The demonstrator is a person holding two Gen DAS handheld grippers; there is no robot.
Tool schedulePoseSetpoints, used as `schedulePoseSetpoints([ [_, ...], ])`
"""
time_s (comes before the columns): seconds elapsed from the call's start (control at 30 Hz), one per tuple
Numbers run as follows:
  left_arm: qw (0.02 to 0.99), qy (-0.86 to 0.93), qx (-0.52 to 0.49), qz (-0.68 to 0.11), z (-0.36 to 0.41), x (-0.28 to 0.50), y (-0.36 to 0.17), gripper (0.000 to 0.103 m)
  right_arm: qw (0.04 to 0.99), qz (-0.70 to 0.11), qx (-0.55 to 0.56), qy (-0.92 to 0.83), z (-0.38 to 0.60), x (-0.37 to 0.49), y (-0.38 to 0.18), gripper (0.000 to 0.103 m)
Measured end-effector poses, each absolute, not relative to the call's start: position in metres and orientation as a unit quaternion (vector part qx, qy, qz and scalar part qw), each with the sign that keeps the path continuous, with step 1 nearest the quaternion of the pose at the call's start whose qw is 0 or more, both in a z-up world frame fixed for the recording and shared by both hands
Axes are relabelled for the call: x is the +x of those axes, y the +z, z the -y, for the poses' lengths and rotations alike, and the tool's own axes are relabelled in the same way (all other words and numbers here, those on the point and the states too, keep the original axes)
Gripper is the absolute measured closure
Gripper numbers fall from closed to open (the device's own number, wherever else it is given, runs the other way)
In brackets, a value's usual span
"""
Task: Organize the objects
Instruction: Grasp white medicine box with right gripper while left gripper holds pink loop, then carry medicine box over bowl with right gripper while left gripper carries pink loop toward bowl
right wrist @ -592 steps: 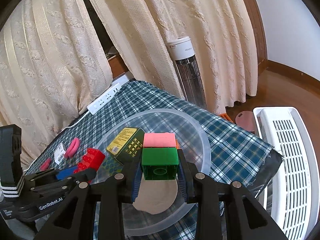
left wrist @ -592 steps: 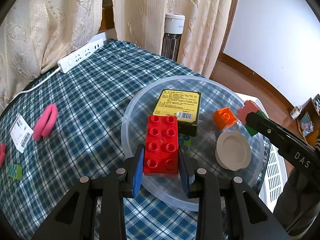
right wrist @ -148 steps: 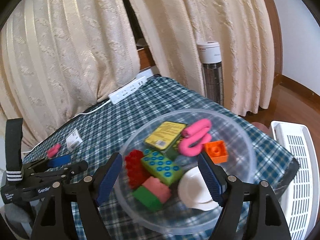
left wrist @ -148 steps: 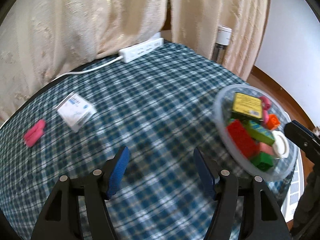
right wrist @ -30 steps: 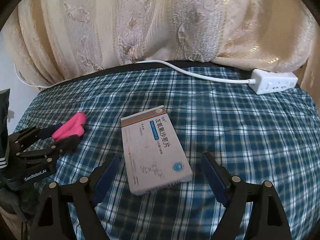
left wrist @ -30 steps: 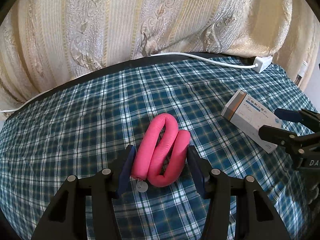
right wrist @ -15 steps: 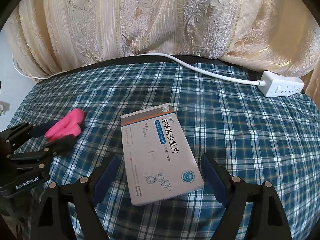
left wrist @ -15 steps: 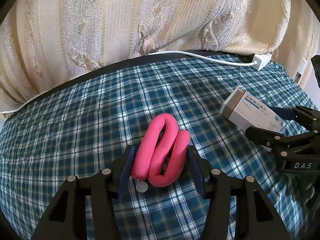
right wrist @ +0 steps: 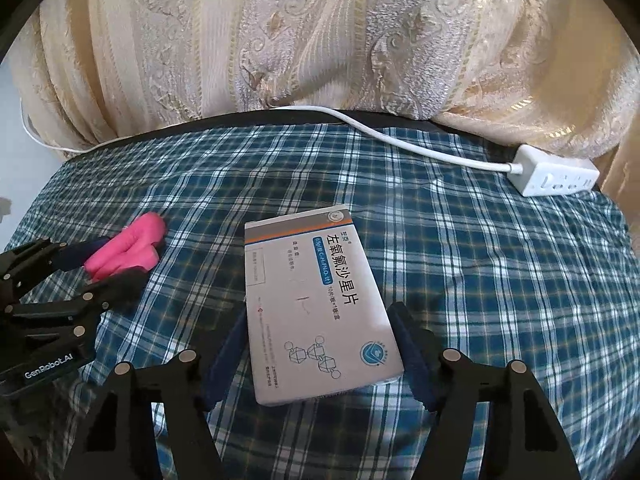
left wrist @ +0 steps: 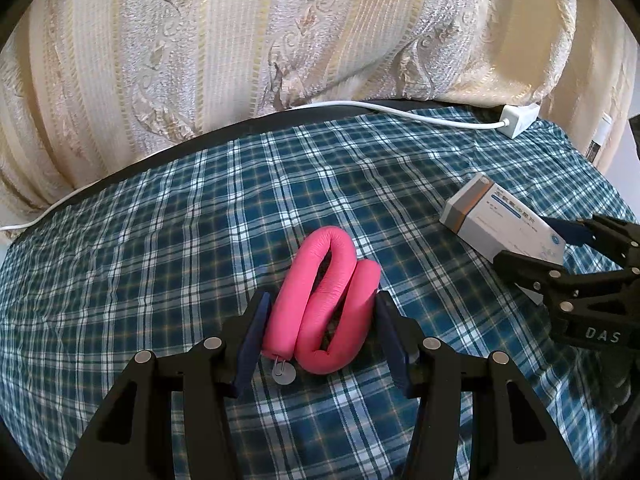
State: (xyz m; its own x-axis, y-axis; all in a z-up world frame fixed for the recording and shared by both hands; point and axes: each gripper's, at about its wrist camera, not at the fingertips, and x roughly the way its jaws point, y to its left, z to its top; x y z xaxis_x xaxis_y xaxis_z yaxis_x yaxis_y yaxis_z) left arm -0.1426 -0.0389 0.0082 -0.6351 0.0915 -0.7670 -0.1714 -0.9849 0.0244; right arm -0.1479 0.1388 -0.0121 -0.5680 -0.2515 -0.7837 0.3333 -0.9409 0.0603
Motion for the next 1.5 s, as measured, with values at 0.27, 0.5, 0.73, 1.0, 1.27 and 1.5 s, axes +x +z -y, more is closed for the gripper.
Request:
schedulePoseSetpoints([
  [0.27, 0.083, 0.905, -0.415, -0.050, 0.032, -0.137, 0.014, 0.049, 0.162, -0.019, 0.429, -0.888, -0.150, -0.123, -0.004, 0.031],
  [0.5, 0.104, 0.906, -0.407, -0.056, 0.018, -0.129, 0.023, 0.049, 0.151, 0.002, 0.430, -0.890, -0.165, -0.092, 0.000, 0.032],
  [0.73, 0.127, 0.906, -0.398, -0.066, 0.002, -0.117, 0.031, 0.049, 0.135, 0.008, 0.436, -0.890, -0.181, -0.056, -0.001, 0.032],
  [1.0, 0.150, 0.907, -0.385, -0.074, -0.015, -0.103, 0.041, 0.049, 0.105, 0.013, 0.445, -0.889, -0.202, -0.017, -0.005, 0.032],
  [1.27, 0.176, 0.906, -0.376, -0.086, -0.031, -0.089, 0.048, 0.049, 0.086, 0.016, 0.446, -0.891, -0.209, 0.012, 0.000, 0.032],
  [1.5, 0.190, 0.905, -0.370, -0.089, -0.037, -0.081, 0.053, 0.049, 0.077, 0.019, 0.452, -0.888, -0.211, 0.018, -0.003, 0.031],
])
